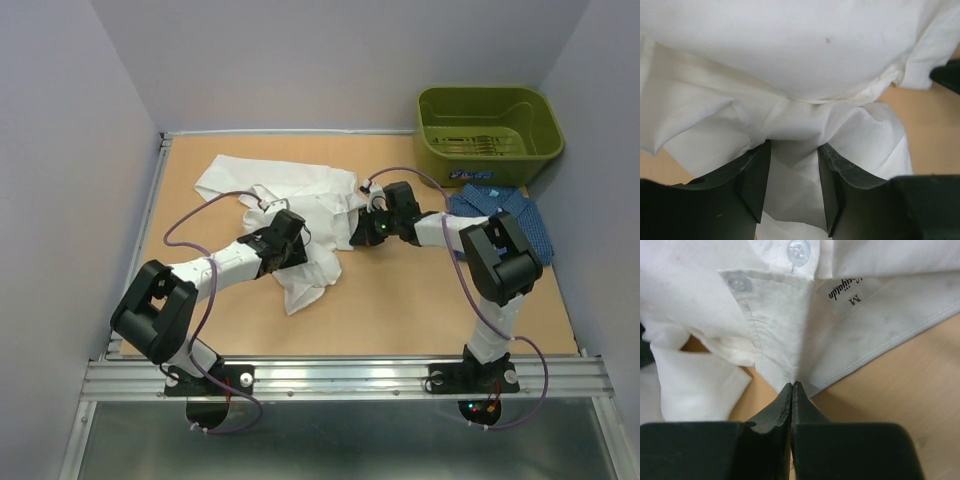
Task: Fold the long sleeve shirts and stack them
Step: Flatten the shirt out
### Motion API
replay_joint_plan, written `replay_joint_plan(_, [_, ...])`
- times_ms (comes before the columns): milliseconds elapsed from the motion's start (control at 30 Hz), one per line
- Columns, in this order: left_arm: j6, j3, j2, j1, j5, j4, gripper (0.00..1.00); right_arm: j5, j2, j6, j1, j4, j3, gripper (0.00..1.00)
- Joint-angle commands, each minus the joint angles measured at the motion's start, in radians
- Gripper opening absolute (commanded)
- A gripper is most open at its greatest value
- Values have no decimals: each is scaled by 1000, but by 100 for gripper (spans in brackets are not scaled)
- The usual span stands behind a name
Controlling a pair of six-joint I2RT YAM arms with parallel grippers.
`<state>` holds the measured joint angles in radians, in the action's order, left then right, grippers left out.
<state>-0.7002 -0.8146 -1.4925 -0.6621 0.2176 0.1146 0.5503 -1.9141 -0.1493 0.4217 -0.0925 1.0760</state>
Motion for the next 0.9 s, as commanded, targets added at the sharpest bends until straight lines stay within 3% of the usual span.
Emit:
replay_joint_plan(0, [74,3,17,61,34,-15,52,-21,116,5,3,-44,-74,1])
replay_joint_plan(300, [205,-29,120,186,146,62,47,-53,426,-108,3,-27,-248,1])
replay_joint_plan(500, [292,-38,205,292,210,86,47,-171,650,-147,3,140,-202,0])
replay_joint_plan(700, [328,-122,213,413,155,107,44,-309,728,-183,3,246,-67,1])
replay_joint_plan(867, [225,-80,339,412,-55,120,61,-325,692,-185,3,290,-28,1])
